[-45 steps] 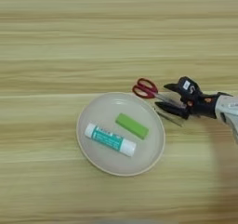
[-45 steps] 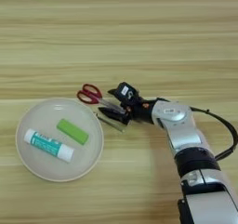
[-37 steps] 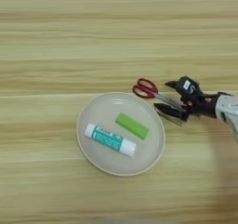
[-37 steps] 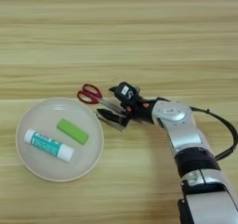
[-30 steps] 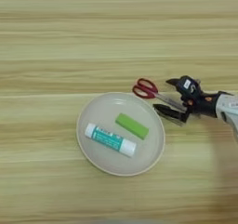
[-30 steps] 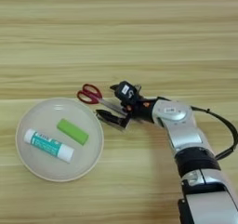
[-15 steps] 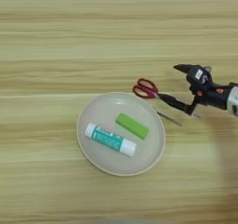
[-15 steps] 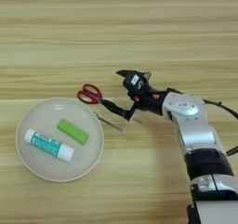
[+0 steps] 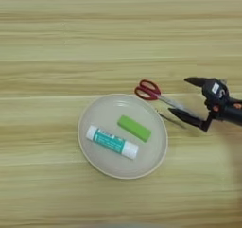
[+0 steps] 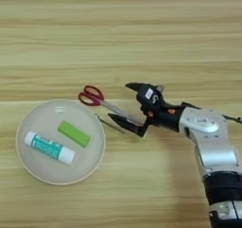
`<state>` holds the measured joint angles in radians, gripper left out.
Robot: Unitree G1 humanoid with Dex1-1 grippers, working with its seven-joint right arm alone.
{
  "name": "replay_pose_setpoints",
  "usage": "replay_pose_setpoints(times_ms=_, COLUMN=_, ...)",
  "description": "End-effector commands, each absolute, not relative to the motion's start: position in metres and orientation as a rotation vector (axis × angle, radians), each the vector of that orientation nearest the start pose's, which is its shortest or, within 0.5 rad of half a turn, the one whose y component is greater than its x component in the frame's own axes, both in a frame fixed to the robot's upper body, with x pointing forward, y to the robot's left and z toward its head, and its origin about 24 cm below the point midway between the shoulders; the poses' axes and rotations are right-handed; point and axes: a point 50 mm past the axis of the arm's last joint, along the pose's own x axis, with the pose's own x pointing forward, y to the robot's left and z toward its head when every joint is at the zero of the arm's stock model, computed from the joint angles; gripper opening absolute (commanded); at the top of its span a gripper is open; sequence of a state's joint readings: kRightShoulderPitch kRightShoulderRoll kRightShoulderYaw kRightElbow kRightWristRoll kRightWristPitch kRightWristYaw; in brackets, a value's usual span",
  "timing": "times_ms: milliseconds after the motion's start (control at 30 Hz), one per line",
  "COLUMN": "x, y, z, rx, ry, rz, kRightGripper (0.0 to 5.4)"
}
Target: Move the objects on the table
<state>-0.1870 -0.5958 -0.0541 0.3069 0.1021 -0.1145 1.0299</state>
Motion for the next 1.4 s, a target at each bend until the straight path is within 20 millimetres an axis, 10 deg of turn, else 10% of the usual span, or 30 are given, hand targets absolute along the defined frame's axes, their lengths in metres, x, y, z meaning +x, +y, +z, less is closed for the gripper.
replay_pose_setpoints(times_ms=33, x=0.268, y=-0.258, z=0.092, rx=-0.52, ry=0.146, rz=0.857, kRightGripper=5.39)
replay_pose_setpoints(times_ms=1100, x=0.253, y=-0.253, z=0.06, rx=-0.556, ry=0.3, rz=1.011, kRightGripper=5.37)
replay_pose_setpoints(times_ms=1400, x=0.254, y=-0.242, z=0.055, rx=-0.552, ry=0.309, rz=1.054, kRightGripper=4.48)
